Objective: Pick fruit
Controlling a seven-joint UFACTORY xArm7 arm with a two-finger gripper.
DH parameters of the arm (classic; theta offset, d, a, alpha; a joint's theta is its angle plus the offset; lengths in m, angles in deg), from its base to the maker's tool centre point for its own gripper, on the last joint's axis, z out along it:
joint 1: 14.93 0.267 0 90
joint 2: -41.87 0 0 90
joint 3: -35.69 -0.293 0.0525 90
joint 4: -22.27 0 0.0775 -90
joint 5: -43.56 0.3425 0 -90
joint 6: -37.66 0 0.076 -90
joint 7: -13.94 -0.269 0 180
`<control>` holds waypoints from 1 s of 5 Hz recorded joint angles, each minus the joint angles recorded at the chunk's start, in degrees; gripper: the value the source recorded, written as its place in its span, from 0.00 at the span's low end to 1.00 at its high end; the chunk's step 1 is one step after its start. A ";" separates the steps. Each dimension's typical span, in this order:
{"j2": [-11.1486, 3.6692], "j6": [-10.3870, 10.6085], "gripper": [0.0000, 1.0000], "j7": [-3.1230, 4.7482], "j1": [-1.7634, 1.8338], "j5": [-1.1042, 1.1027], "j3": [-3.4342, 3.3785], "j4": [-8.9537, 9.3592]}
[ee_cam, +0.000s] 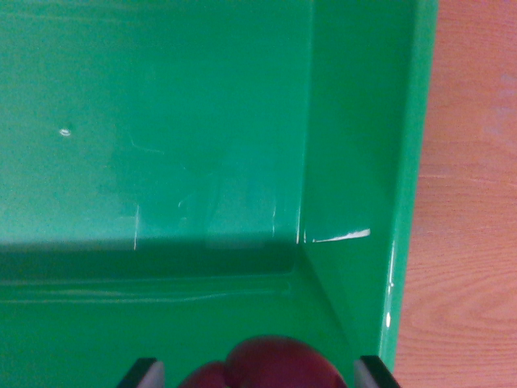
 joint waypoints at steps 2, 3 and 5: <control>0.71 -1.41 1.00 0.25 0.03 0.11 -0.04 -0.72; 1.20 -2.40 1.00 0.43 0.04 0.19 -0.07 -1.22; 1.53 -3.05 1.00 0.54 0.06 0.24 -0.09 -1.56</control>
